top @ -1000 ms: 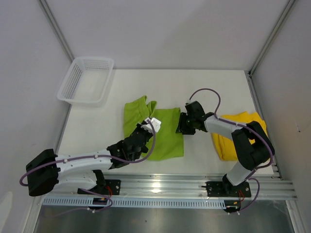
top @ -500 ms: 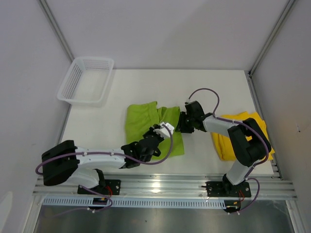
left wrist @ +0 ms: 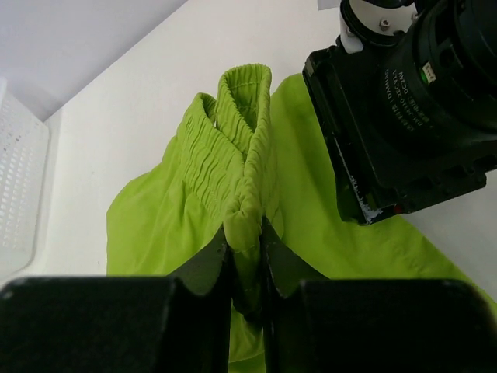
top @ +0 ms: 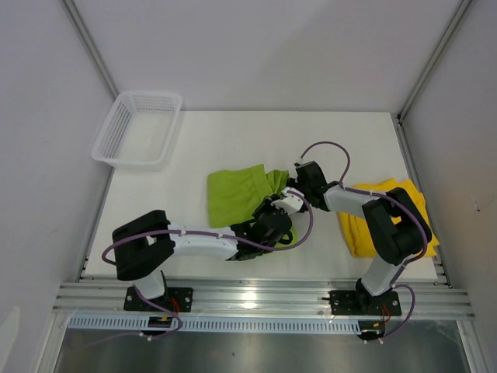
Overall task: Fold and stack the shorts
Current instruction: Fold the shorts
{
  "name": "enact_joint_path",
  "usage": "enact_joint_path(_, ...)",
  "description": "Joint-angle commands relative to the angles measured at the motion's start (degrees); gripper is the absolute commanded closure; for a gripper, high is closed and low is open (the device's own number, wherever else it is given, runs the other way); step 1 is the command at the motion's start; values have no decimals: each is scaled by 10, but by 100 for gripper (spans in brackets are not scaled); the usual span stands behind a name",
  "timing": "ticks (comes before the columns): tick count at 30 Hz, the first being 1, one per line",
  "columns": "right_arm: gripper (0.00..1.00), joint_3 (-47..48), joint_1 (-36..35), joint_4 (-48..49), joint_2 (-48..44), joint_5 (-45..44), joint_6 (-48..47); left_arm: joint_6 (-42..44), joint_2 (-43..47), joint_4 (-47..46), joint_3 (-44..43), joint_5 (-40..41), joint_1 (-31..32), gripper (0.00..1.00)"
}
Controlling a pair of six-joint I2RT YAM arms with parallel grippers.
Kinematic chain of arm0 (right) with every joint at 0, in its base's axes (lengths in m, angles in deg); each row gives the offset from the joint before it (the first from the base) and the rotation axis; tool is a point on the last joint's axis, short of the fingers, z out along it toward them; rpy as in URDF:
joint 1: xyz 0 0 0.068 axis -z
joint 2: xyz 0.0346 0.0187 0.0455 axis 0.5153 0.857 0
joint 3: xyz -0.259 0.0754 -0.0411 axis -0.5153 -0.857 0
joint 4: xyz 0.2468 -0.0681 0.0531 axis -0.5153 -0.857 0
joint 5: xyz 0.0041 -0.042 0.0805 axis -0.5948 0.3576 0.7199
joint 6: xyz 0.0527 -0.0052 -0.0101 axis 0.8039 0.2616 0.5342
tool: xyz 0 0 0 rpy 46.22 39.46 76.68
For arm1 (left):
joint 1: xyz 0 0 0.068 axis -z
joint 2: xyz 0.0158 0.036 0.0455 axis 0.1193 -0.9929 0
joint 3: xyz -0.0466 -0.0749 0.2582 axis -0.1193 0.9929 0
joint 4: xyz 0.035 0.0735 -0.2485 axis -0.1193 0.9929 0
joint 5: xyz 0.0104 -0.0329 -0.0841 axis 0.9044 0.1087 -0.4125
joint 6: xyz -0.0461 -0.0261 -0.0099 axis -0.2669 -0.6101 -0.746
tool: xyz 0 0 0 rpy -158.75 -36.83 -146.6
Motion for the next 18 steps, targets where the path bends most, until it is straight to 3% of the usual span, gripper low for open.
enact_joint_path(1,64,-17,4,-19,19,3,-1,-50,-17,23,-42,26,9,99)
enact_joint_path(2,64,-17,4,-20,18,3,-3,-57,-22,34,-51,25,10,95)
enact_joint_path(6,59,-16,19,-30,9,2,-6,-65,-14,25,-26,16,18,32)
enact_joint_path(8,57,-14,30,-41,-1,-2,-10,-67,16,11,-2,-19,21,22)
enact_joint_path(9,54,-12,33,-48,-5,-18,-13,-83,29,2,6,-32,21,2)
enact_joint_path(14,51,1,46,-105,-36,-81,-28,-118,175,-37,91,-107,17,1)
enact_joint_path(18,50,-2,65,-121,-63,-91,-33,-162,271,24,107,-167,-18,1)
